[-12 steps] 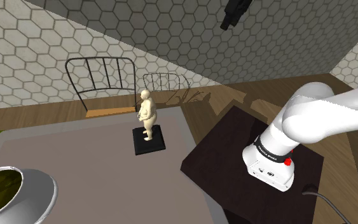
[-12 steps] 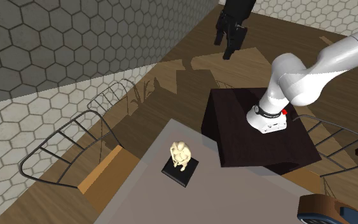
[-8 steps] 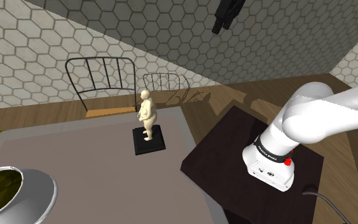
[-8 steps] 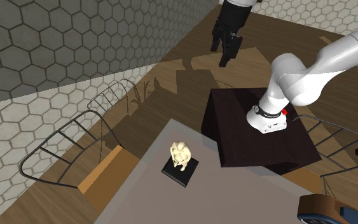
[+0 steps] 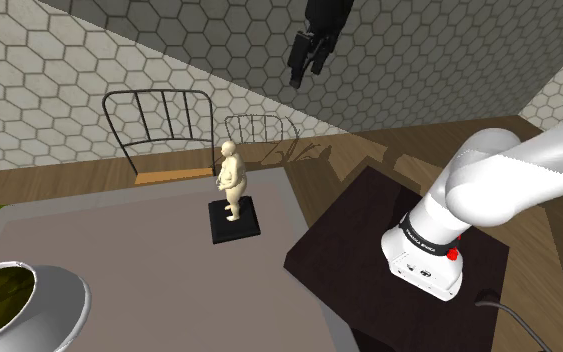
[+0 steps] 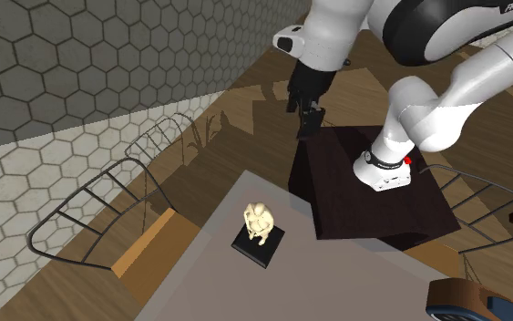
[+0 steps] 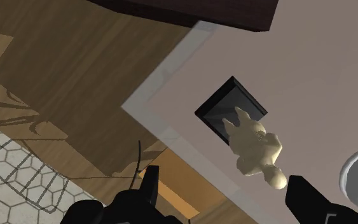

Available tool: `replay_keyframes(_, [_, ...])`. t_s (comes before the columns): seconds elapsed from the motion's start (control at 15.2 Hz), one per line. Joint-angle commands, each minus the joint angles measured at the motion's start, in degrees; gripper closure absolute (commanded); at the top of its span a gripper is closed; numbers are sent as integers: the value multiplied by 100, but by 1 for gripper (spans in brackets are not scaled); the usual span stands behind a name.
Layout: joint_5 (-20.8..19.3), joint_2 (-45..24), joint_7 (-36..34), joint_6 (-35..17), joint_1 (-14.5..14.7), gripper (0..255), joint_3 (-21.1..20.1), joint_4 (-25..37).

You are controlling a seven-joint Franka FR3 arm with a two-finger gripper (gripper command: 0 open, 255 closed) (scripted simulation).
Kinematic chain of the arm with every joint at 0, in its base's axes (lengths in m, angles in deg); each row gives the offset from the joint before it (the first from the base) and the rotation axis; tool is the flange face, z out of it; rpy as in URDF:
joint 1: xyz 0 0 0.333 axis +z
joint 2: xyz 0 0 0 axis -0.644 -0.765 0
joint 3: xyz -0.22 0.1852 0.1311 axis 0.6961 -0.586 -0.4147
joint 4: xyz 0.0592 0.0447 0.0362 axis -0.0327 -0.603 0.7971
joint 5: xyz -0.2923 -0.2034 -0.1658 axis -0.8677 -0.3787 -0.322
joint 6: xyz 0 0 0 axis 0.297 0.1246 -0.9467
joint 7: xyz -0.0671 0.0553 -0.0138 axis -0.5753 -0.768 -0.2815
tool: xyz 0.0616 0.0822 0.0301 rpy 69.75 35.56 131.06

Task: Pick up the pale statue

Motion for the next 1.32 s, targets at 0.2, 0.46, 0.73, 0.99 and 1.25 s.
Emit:
replay_keyframes(0.2, [-105, -883, -552, -575, 47, 0, -579, 195])
replay_keyframes(0.46, [-334, -1647, -1059, -958, 54, 0, -1024, 443])
replay_keyframes(0.73, [-734, -2499, -1645, -1255, 60, 0, -1425, 803])
replay_keyframes(0.99, [-1163, -3214, -2149, -1404, 112, 0, -1660, 1160])
replay_keyframes(1.25, [-1253, -3356, -2234, -1701, 115, 0, -1669, 986])
